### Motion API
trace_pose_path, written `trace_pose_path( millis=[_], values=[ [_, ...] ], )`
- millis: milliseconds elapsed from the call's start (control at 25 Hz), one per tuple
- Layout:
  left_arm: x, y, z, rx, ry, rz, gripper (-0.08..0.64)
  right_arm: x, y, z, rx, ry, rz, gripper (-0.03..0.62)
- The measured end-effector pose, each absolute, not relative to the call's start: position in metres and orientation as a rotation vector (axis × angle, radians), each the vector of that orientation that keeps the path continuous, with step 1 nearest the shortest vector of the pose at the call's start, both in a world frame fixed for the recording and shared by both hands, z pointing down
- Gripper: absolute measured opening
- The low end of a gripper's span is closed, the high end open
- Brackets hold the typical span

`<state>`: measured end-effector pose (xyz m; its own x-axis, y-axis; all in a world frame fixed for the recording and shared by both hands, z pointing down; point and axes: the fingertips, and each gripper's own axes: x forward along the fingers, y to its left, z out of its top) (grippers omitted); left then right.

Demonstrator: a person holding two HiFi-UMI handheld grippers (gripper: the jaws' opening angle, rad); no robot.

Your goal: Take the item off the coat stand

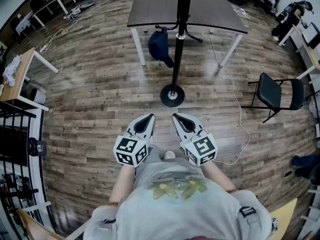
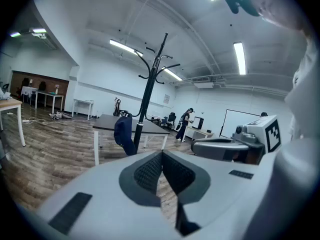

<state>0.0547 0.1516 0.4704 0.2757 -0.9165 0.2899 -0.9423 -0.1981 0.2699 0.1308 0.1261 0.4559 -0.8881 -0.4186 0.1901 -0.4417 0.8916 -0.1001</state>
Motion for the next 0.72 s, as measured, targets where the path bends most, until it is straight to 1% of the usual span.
trace_pose_path(
  millis=[720],
  values=[
    [0.066, 0.125, 0.480, 2.184, -1.654, 0.130, 0.015, 0.131, 0.108, 0.459, 0.647, -2.923, 0.199, 0.006]
  ],
)
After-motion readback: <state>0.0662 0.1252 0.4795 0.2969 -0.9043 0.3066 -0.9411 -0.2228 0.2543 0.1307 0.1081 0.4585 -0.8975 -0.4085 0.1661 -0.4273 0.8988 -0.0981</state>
